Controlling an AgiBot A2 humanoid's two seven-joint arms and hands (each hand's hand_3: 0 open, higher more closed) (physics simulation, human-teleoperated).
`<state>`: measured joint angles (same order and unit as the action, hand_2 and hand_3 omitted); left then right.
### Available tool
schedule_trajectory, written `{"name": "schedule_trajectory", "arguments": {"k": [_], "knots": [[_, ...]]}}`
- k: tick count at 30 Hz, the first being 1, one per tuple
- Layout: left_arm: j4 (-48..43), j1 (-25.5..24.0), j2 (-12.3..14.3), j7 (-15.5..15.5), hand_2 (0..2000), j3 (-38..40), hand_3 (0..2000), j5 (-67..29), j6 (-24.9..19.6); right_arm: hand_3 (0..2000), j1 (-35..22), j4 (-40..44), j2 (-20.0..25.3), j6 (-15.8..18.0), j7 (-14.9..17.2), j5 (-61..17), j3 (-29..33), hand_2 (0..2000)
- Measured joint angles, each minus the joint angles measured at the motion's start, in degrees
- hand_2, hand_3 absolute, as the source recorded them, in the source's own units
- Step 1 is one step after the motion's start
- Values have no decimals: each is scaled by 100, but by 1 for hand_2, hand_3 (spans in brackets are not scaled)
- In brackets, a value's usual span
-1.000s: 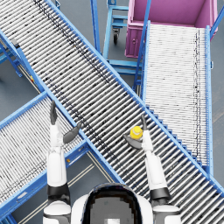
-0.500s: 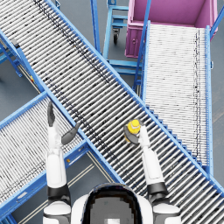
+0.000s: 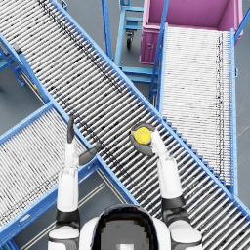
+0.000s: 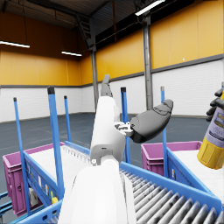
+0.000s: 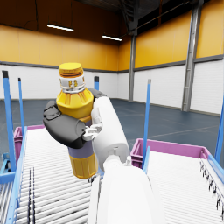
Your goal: Pick up the oil and place it on the left assembly line, put the cola on the right, and keep Sprite still
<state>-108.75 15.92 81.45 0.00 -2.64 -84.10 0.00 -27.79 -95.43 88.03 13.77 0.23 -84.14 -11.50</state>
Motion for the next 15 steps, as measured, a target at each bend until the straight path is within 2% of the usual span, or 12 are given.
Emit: {"name": "schedule_trajectory", "arguments": {"k": [1,3,6,10,15], "knots": [[68,-7,6,0,0,-104,0,0,0,2000,-324,-63,-454,-14,-27,5,-569,2000],[191,-20,18,0,0,-353,0,0,0,2000,-468,-179,-381,-131,-9,-2,-638,2000],[312,-49,37,0,0,-854,0,0,0,2000,-566,-349,-263,-59,7,-2,-852,2000],[406,13,147,0,0,-1492,0,-828,0,2000,-570,-554,-184,-11,15,-2,-1158,2000],[517,147,304,-2,0,-1950,0,-1101,8,2000,-421,-785,-240,-29,7,-10,-1566,2000]]}}
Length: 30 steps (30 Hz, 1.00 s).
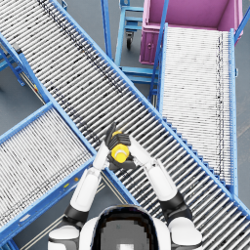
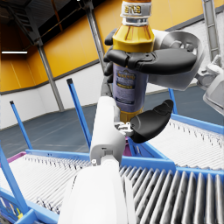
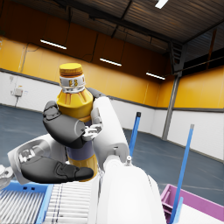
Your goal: Pick up the oil and place it on the left assembly line, put the cola on the right, and keep Sprite still
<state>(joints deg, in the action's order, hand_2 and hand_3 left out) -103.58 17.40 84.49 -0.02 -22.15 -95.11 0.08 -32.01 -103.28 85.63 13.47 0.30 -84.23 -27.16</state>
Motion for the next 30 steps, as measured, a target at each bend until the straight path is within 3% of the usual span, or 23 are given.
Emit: {"name": "schedule_trajectory", "arguments": {"k": [4,7,8,9,13,14,15,16,20,23,30], "knots": [[-2,46,41,-6,0,3,0,-47,19,2000,182,-85,-233,-99,-68,-12,-297,2000],[-48,13,31,-42,0,70,0,-60,-266,2000,273,-108,-374,-164,-124,-5,-411,2000],[-74,-2,27,-55,1361,87,327,-62,-349,2000,292,-112,-412,-172,-118,-3,-435,2000],[-109,-20,10,-51,2000,156,653,-65,-721,2000,303,-114,-447,-155,-125,1,-440,2000],[-246,-104,-38,-65,2000,265,1960,-67,-1159,2000,306,-85,-526,-101,-150,8,-505,2000],[-274,-124,-39,-77,2000,255,2000,-66,-1073,2000,297,-64,-537,-104,-147,6,-509,2000],[-297,-136,-32,-74,2000,244,2000,-64,-942,1673,277,-36,-528,-164,-109,7,-531,639],[-326,-137,-15,-55,2000,234,2000,-65,-813,1347,283,-31,-524,-606,-84,7,-591,0],[-425,-125,41,-8,2000,417,2000,-62,-534,40,375,-172,-534,-1156,-44,6,-559,0],[-476,-198,30,19,2000,967,2000,-60,-499,0,513,-430,-613,-1277,-35,6,-206,0],[-16,-724,166,35,2000,3104,2000,-58,-394,0,807,-740,-758,-1340,-30,8,366,0]]}}
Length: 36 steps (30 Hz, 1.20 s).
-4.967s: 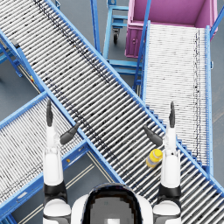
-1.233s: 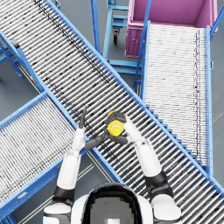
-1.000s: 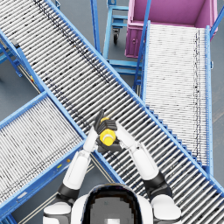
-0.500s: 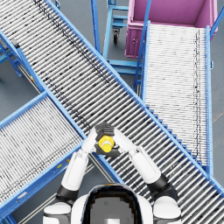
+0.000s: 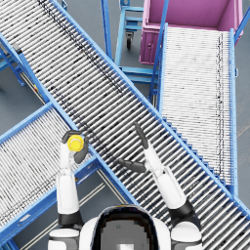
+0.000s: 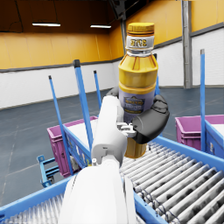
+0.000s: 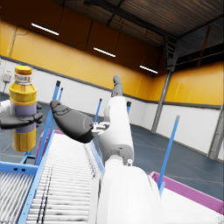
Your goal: Pick up the oil and place it on the left assembly line, put the cola on the right, and keep Sprite still
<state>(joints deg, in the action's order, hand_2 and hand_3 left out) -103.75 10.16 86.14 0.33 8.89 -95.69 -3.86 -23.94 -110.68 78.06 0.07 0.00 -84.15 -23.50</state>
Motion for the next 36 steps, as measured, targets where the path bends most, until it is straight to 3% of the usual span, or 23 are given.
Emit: {"name": "schedule_trajectory", "arguments": {"k": [6,7,8,12,17,21,30,36], "knots": [[980,-264,118,-8,2000,1348,2000,0,69,0,41,-3,78,-6,0,0,-20,0],[1149,-276,114,-10,639,1521,1673,0,84,0,38,6,100,-6,0,0,-19,0],[1310,-268,97,-16,0,1695,1347,1,174,0,37,21,120,-6,0,0,-16,0],[1659,-193,-13,-29,0,2340,40,2,324,0,39,81,191,-7,1,0,37,0],[1411,63,-401,-32,0,3065,0,4,365,0,93,54,230,-7,1,0,138,0],[473,237,-739,-33,0,2916,0,5,381,0,126,28,265,-7,1,0,441,0],[-244,635,-1194,-33,0,807,0,0,386,0,213,184,327,-7,1,3,1967,0],[-166,1134,-1277,-33,0,-336,0,-2,386,0,181,259,332,-7,1,5,2724,0]]}}
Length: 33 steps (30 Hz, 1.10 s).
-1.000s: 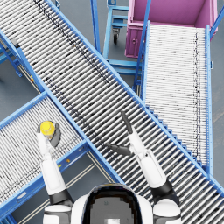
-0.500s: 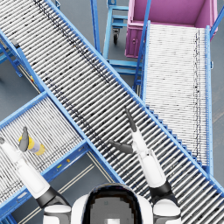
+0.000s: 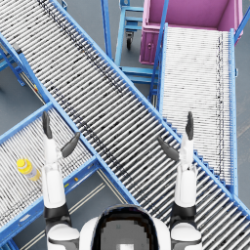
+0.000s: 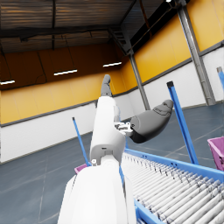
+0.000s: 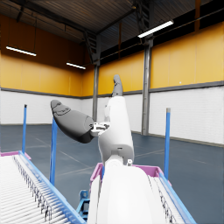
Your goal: Pick up the oil and place it on the left assembly line, put the cola on the right, and keep Sprite still
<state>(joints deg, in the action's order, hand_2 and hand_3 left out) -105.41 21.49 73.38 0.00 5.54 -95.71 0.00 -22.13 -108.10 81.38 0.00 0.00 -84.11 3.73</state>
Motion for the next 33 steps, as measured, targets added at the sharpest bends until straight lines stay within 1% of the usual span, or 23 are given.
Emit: {"name": "schedule_trajectory", "arguments": {"k": [5,7,8,14,30,31,33], "knots": [[197,449,99,0,0,-549,0,0,0,0,-112,40,-28,0,0,1,412,0],[231,546,135,0,0,-677,0,0,0,0,-113,13,-30,0,0,1,521,0],[230,509,132,-7,0,-679,0,42,7,0,-90,24,-40,7,7,32,484,0],[233,263,27,-113,0,-850,0,747,113,0,63,127,-253,112,114,526,85,0],[245,-356,-344,-492,0,-1552,0,3275,493,0,466,446,-1048,488,493,2287,-1235,0],[248,-429,-387,-536,0,-1636,0,3574,538,0,514,485,-1143,532,538,2496,-1391,0],[249,-461,-406,-556,0,-1673,0,3705,557,0,535,502,-1183,551,558,2587,-1459,0]]}}
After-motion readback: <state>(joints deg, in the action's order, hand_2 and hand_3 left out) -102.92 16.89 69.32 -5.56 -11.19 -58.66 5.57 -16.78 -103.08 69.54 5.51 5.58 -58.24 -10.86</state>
